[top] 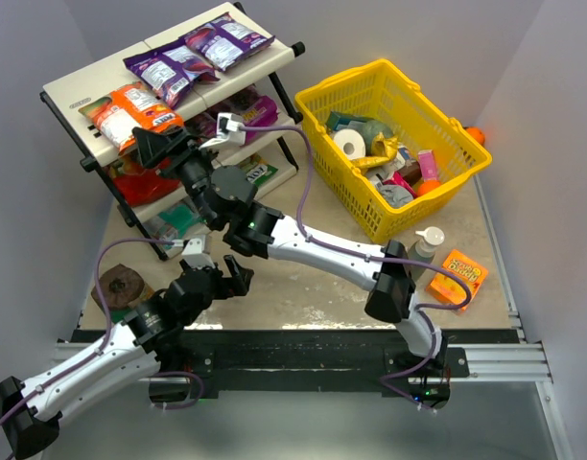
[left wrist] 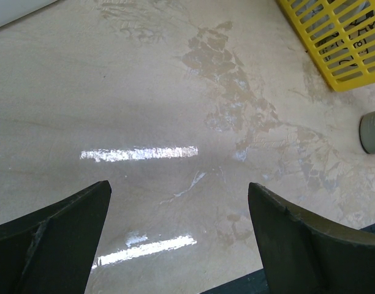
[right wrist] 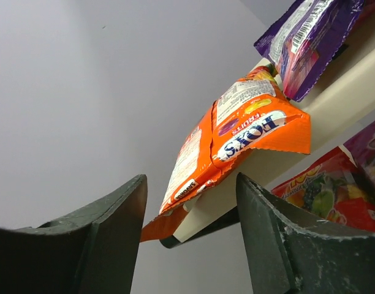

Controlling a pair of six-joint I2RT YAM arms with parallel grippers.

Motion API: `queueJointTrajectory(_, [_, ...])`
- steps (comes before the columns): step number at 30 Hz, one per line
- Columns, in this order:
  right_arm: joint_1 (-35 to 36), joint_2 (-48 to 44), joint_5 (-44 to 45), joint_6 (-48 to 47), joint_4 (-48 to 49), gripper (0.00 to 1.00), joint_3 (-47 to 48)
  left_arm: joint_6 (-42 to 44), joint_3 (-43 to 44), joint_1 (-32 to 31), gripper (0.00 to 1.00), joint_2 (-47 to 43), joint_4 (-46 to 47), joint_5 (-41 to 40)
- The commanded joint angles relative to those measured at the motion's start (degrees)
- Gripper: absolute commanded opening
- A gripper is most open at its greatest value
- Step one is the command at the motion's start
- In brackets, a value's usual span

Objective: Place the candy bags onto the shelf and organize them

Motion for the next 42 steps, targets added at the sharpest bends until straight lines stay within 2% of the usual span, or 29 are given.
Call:
queueJointTrajectory(1, [0.38, -6.07, 1.36, -0.64, 4.18, 0.59, -5.08, -0.09, 0.90, -0.14, 0.99, -0.87, 1.14, -0.47])
queueJointTrajectory(5, [0.38, -7.75, 1.80, -0.02, 4.36, 0.37, -7.55, 0.00, 0.90, -0.14, 0.99, -0.79, 1.15, -0.47])
queueJointTrajectory(10, [0.29, -6.70, 0.84, 0.59, 2.69, 0.21, -6.42, 0.00, 0.90, -0.14, 0.99, -0.61, 1.32, -0.47])
queueJointTrajectory(13, [-0.15, -4.68, -0.66, 1.30, 0.85, 0.05, -3.61, -0.09, 0.90, -0.22, 1.00, -0.79, 1.23, -0.56])
queueJointTrajectory(15, [-0.50, -3.62, -1.88, 1.65, -0.12, 0.00, -1.59, -0.09, 0.90, -0.22, 0.99, -0.96, 1.15, -0.64])
queueJointTrajectory(23, [-1.82, 1.56, -4.61, 2.44, -2.06, 0.00, 4.92, 0.00, 0.72, -0.22, 0.99, -1.14, 1.23, -0.73])
queueJointTrajectory(33, [-4.10, 4.99, -7.34, 3.50, -0.82, 0.00, 7.65, 0.09, 0.72, -0.14, 0.99, -1.14, 1.32, -0.73])
queueJointTrajectory(38, [-4.02, 3.07, -9.97, 3.32, 3.73, 0.00, 2.67, 0.09, 0.72, -0.22, 1.00, -1.05, 1.41, -0.82])
queueJointTrajectory(41, [-4.02, 0.34, -10.50, 3.67, 4.45, 0.14, -1.21, 0.09, 0.72, -0.14, 0.99, -1.05, 1.32, -0.82])
queueJointTrajectory(42, [-4.02, -1.05, -10.94, 3.67, 4.88, 0.26, -2.18, 0.09, 0.72, -0.22, 0.99, -0.96, 1.41, -0.73])
